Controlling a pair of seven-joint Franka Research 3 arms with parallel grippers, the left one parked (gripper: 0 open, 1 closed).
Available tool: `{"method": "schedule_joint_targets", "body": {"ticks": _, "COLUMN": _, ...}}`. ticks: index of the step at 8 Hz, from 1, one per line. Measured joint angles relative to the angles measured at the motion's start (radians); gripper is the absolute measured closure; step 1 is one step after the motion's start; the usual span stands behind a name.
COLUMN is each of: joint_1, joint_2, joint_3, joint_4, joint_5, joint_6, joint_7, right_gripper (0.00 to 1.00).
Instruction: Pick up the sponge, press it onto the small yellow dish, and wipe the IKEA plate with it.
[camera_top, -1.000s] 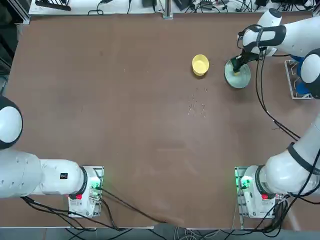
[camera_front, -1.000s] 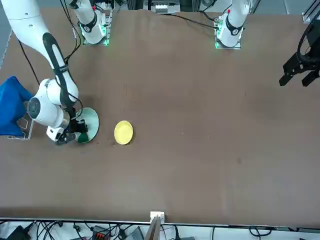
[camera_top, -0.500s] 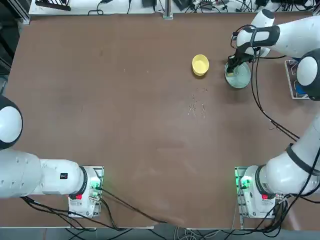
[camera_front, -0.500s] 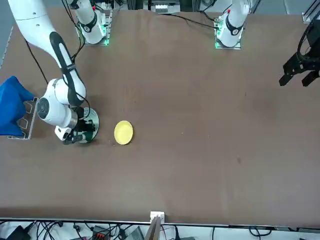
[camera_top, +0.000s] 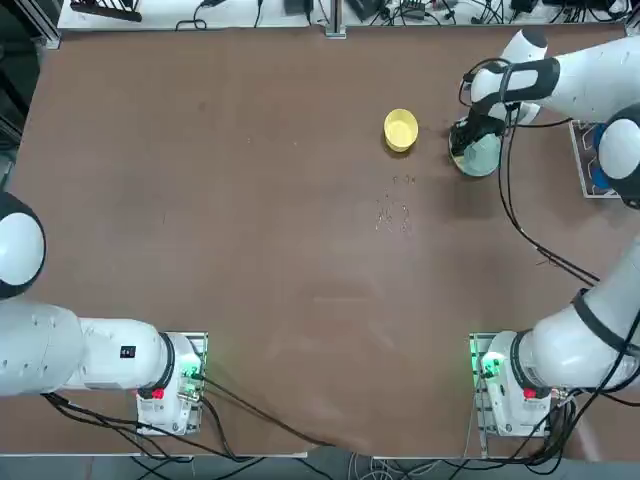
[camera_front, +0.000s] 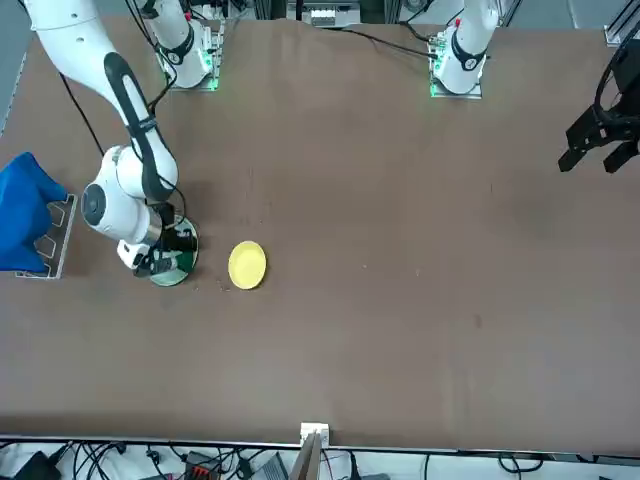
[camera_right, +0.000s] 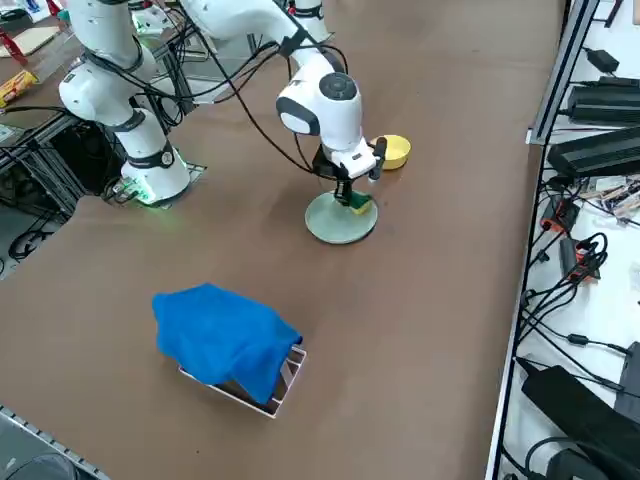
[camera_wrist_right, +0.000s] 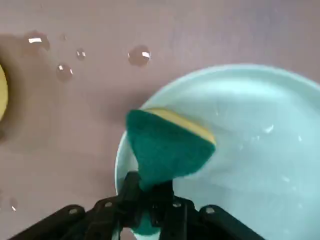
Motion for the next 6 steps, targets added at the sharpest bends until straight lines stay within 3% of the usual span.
{"method": "schedule_joint_targets", "body": {"ticks": 6, "joint_1": -0.061, "joint_2": -0.066, "joint_3": -0.004, "joint_4": -0.107, "joint_5": 0.014, "joint_6": -0.006, "joint_7": -0.082, "right_gripper": 0.91}}
